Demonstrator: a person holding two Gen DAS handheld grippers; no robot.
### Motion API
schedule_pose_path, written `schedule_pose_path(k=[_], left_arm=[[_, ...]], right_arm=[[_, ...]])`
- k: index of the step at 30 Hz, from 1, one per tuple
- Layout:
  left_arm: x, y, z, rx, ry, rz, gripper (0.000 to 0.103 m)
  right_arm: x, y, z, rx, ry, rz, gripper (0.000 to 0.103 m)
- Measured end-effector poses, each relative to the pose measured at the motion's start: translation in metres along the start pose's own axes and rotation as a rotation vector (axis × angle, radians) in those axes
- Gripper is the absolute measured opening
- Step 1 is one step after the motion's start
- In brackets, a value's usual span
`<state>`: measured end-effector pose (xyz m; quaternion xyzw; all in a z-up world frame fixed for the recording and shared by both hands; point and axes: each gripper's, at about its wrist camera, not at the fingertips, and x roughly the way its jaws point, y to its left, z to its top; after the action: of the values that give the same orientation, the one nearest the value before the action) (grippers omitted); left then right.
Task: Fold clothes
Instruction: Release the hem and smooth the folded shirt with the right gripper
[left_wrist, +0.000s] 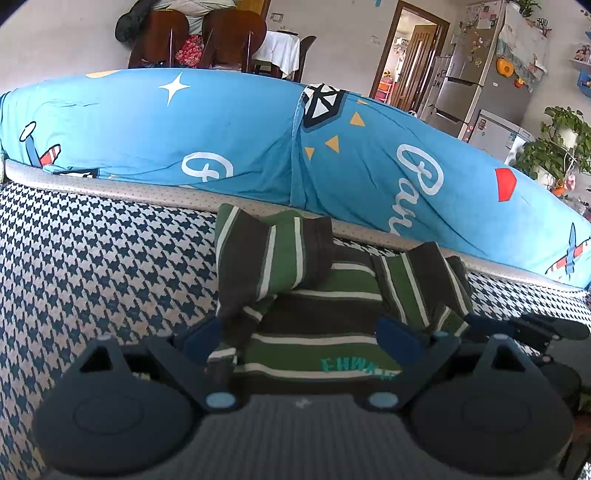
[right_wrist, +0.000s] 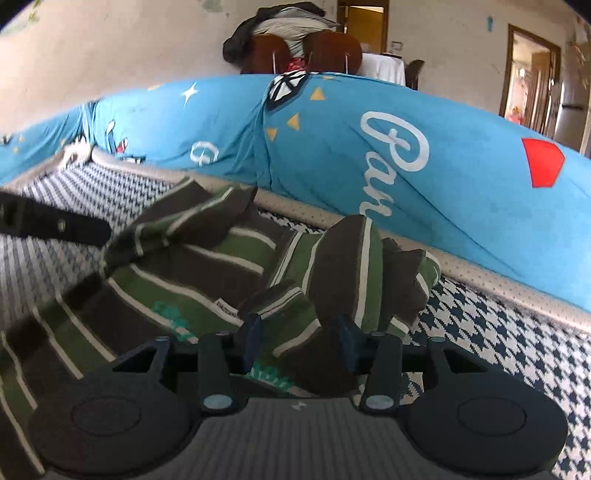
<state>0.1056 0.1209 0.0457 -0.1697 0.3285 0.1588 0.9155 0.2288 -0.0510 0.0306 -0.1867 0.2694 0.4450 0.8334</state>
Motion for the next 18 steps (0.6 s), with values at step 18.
schedule_pose_path(k=[18], left_arm=[[0.004, -0.008, -0.001, 0.012, 0.026, -0.014, 0.095]], right_arm=[[-0.084, -0.042, -0.002, 0.358, -0.203, -0.33, 0.005]])
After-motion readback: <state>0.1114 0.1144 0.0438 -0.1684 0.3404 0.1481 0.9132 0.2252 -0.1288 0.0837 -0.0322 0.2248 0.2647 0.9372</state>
